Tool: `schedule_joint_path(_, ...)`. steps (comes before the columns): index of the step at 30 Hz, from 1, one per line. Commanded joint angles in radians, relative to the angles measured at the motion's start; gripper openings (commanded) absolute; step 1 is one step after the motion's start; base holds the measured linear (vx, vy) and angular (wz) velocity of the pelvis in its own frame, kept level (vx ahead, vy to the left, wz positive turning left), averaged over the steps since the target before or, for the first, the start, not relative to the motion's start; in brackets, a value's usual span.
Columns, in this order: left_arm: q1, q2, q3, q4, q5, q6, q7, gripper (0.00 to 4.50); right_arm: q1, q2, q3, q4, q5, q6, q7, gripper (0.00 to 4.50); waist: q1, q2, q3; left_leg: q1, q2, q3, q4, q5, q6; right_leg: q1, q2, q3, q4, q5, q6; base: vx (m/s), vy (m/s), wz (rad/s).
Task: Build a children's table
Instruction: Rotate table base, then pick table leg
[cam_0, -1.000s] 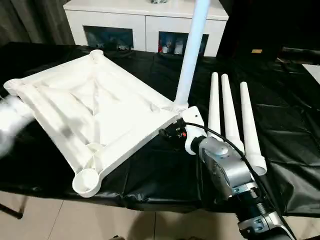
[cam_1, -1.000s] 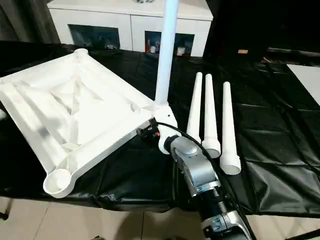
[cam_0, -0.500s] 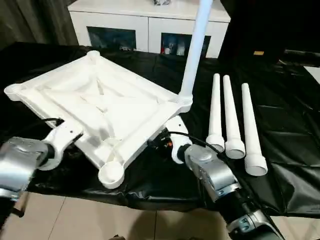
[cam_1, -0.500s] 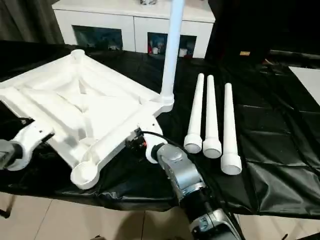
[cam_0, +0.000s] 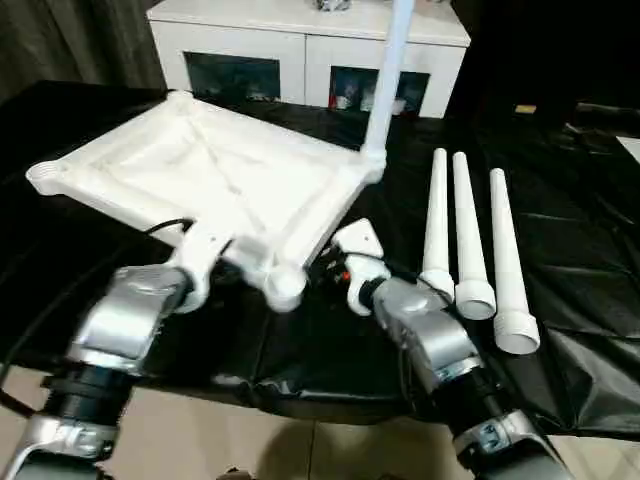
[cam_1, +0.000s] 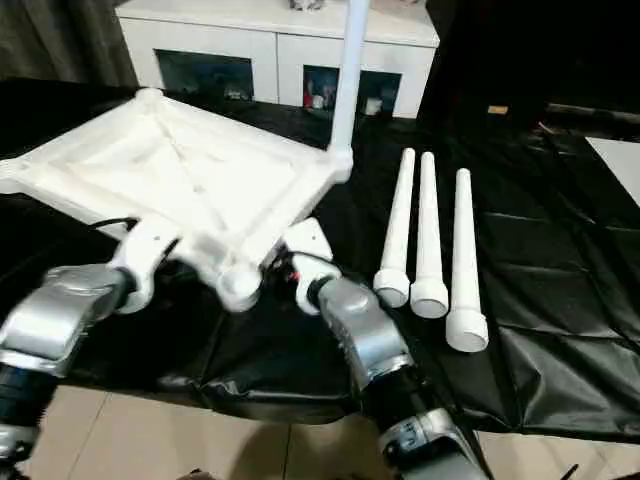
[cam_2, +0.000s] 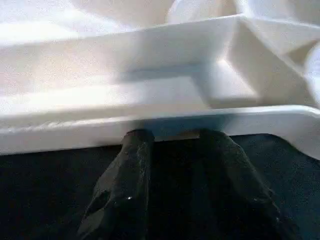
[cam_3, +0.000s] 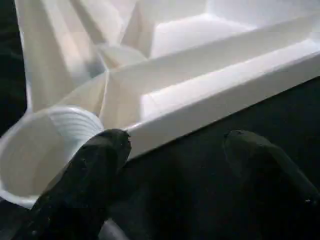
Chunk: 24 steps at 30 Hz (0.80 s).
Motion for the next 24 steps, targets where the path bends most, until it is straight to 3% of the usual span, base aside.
schedule_joint_path(1,-0.034,-0.023,-0.037,-0.008,-0.002,-0.038,-0.006,1.77,-0.014,-0.015,-0.015,-0.087,-0.015,0.015,-0.017,3.65,0.001,0.017,-0.072,0.003,0.034,-0.011,-0.072,-0.1,0.004,0.057,-0.068,0.063,-0.06,-0.095,-0.178,0.0,0.0,0.0)
schedule_joint_path(3,-0.035,-0.026,-0.054,-0.016,0.004,-0.047,-0.015,1.77,-0.015,-0.031,-0.033,-0.123,-0.022,0.035,-0.036,3.65,0.002,0.016,-0.072,0.002,0.033,-0.011,-0.072,-0.092,0.006,0.058,-0.066,0.063,-0.057,-0.077,-0.182,0.0,0.0,0.0)
schedule_joint_path(4,-0.032,-0.025,-0.061,-0.036,-0.003,-0.048,-0.037,1.77,-0.024,-0.047,-0.059,-0.153,-0.023,0.069,-0.054,3.65,0.0,0.025,-0.07,0.002,0.033,-0.012,-0.074,-0.101,0.0,0.058,-0.065,0.062,-0.058,-0.077,-0.184,0.0,0.0,0.0)
schedule_joint_path(8,-0.011,0.03,-0.091,-0.11,-0.029,-0.052,-0.13,1.77,-0.056,-0.081,-0.097,-0.173,-0.042,0.173,-0.094,3.65,-0.003,0.023,-0.069,0.006,0.032,-0.011,-0.075,-0.135,-0.014,0.058,-0.063,0.063,-0.058,-0.083,-0.193,0.0,0.0,0.0)
schedule_joint_path(9,-0.002,0.053,-0.093,-0.134,-0.045,-0.051,-0.166,1.77,-0.068,-0.086,-0.12,-0.169,-0.026,0.21,-0.099,3.65,-0.004,0.023,-0.069,0.006,0.03,-0.01,-0.075,-0.139,-0.015,0.059,-0.062,0.063,-0.059,-0.089,-0.192,0.0,0.0,0.0)
schedule_joint_path(10,0.015,0.117,-0.089,-0.196,-0.105,-0.026,-0.278,1.82,-0.105,-0.095,-0.188,-0.138,0.0,0.297,-0.149,3.93,-0.006,0.027,-0.066,0.008,0.03,-0.011,-0.077,-0.161,-0.022,0.059,-0.064,0.064,-0.06,-0.115,-0.193,0.0,0.0,0.0)
schedule_joint_path(11,0.015,0.146,-0.079,-0.223,-0.131,-0.005,-0.318,1.96,-0.126,-0.107,-0.206,-0.108,0.003,0.318,-0.165,4.0,-0.008,0.027,-0.069,0.005,0.03,-0.014,-0.077,-0.158,-0.026,0.062,-0.064,0.063,-0.055,-0.114,-0.196,0.0,0.0,0.0)
schedule_joint_path(12,0.015,0.147,-0.078,-0.224,-0.132,-0.005,-0.32,1.96,-0.127,-0.107,-0.207,-0.107,0.002,0.319,-0.165,4.0,-0.012,0.027,-0.066,0.008,0.027,-0.009,-0.076,-0.169,-0.032,0.056,-0.06,0.063,-0.059,-0.132,-0.195,0.0,0.0,0.0)
schedule_joint_path(17,-0.051,0.172,0.021,-0.281,-0.248,0.017,-0.402,2.43,-0.238,-0.142,-0.287,0.093,0.026,0.329,-0.223,4.47,-0.013,0.024,-0.063,0.012,0.022,-0.005,-0.072,-0.195,-0.039,0.052,-0.064,0.062,-0.066,-0.206,-0.194,0.0,0.0,0.0)
schedule_joint_path(24,-0.077,0.153,-0.004,-0.321,-0.301,0.041,-0.432,2.99,-0.332,-0.151,-0.329,0.291,0.026,0.358,-0.252,4.5,-0.012,0.018,-0.067,0.005,0.023,-0.005,-0.069,-0.149,-0.035,0.057,-0.061,0.061,-0.058,-0.18,-0.188,0.0,0.0,0.0)
